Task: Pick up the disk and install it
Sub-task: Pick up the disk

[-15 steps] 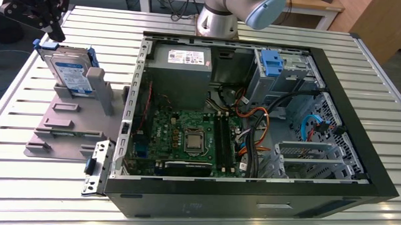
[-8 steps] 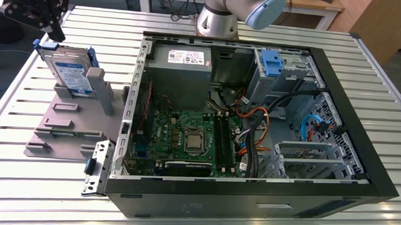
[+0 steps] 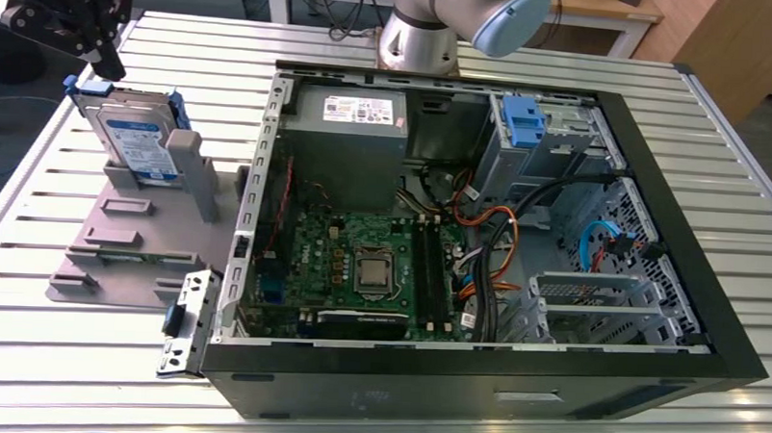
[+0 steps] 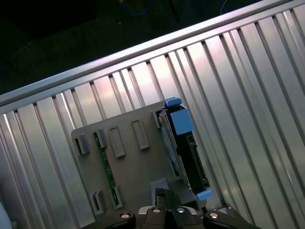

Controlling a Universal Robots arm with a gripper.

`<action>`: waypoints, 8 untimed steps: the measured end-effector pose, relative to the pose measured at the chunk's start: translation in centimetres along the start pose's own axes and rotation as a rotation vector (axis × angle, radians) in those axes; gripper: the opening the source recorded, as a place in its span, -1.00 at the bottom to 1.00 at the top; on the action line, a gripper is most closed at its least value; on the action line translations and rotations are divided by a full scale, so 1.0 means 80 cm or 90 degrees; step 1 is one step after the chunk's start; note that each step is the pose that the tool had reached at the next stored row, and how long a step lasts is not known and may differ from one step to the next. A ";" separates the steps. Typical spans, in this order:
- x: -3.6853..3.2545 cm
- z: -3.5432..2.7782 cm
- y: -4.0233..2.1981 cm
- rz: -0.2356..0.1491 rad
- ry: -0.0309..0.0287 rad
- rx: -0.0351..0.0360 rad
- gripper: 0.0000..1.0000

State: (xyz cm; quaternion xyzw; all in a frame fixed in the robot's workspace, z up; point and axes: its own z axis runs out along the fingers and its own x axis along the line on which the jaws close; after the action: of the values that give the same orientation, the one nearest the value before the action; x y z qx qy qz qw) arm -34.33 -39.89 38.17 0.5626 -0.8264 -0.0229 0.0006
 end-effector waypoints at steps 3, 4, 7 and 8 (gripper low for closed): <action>0.0000 0.0000 0.0000 -0.003 0.0002 -0.0001 -0.79; 0.0000 0.0000 0.0000 -0.004 0.0002 -0.0001 -0.79; 0.0000 0.0000 0.0000 -0.008 0.0003 -0.0002 -0.79; 0.0000 0.0000 0.0000 -0.009 0.0003 -0.0002 -0.79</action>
State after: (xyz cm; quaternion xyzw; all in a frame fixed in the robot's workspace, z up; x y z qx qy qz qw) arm -34.33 -39.89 38.17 0.5682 -0.8226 -0.0229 0.0007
